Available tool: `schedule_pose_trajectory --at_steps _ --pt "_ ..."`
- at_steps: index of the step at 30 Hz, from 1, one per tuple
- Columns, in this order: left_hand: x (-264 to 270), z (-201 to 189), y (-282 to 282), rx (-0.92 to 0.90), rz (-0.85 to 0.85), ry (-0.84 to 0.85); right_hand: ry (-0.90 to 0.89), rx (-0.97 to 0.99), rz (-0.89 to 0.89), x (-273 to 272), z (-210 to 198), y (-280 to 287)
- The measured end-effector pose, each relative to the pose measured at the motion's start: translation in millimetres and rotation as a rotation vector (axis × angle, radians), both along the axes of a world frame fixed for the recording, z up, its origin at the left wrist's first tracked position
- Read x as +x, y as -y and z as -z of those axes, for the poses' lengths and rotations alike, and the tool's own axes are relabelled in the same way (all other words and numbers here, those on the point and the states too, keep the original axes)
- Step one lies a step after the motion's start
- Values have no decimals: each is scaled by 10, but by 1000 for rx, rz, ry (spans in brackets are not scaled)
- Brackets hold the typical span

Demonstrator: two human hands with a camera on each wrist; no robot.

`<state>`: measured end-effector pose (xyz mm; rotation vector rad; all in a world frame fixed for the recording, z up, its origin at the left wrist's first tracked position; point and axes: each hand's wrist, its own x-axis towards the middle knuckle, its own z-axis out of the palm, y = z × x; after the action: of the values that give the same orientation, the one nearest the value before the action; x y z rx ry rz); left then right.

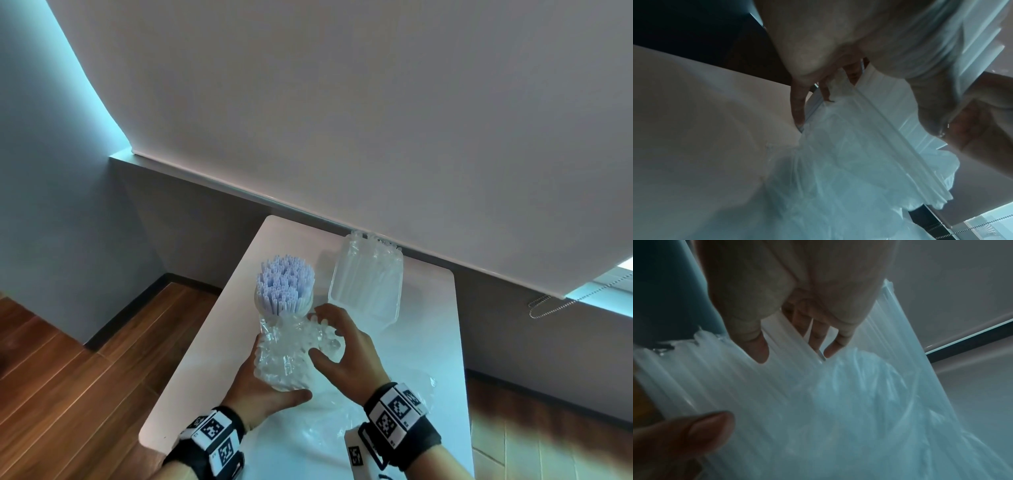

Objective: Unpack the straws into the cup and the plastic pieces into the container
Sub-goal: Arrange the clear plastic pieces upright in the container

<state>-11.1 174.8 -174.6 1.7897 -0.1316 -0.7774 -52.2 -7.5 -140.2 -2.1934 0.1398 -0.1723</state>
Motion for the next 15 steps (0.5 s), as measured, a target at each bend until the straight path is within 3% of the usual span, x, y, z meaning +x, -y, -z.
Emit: schedule_pose_trajectory --at_steps 10,15 --pt "-8 33 -2 -41 15 -15 174 -103 -46 27 132 -63" --pt "-8 29 -1 -38 42 -46 128 -119 1 -1 115 -65"
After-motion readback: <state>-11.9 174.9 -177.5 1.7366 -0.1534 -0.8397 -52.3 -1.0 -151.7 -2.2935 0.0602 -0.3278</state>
